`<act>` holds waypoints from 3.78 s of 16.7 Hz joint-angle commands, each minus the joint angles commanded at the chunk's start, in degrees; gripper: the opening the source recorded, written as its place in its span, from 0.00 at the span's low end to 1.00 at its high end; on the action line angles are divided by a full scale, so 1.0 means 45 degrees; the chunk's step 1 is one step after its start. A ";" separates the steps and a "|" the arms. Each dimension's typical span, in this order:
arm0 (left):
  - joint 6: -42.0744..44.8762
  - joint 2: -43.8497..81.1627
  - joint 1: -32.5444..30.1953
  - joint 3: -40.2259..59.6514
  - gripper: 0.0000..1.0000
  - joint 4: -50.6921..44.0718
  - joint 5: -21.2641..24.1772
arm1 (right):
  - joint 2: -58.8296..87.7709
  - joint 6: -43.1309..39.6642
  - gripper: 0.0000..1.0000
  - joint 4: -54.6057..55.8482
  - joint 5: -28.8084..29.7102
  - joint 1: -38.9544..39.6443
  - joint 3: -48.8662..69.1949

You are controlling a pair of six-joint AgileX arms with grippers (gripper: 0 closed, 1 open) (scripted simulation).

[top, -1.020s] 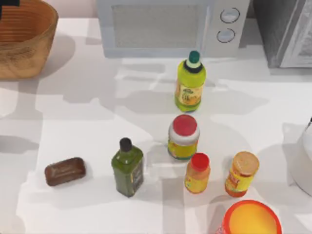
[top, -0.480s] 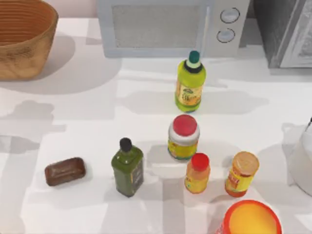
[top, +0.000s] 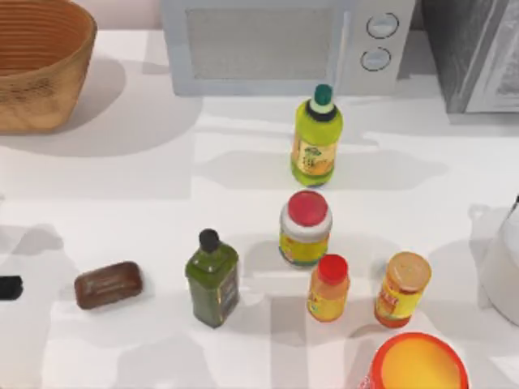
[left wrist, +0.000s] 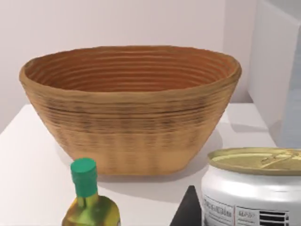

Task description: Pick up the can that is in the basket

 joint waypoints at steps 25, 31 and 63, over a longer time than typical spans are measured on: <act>-0.0011 1.1035 -0.0282 0.3869 0.00 0.7337 0.6600 | 0.0000 0.0000 1.00 0.0000 0.0000 0.0000 0.0000; 0.0156 1.8903 -0.1057 0.7277 0.00 1.1807 1.0985 | 0.0000 0.0000 1.00 0.0000 0.0000 0.0000 0.0000; 0.0342 3.0530 -0.3014 1.2316 0.90 1.8496 1.7739 | 0.0000 0.0000 1.00 0.0000 0.0000 0.0000 0.0000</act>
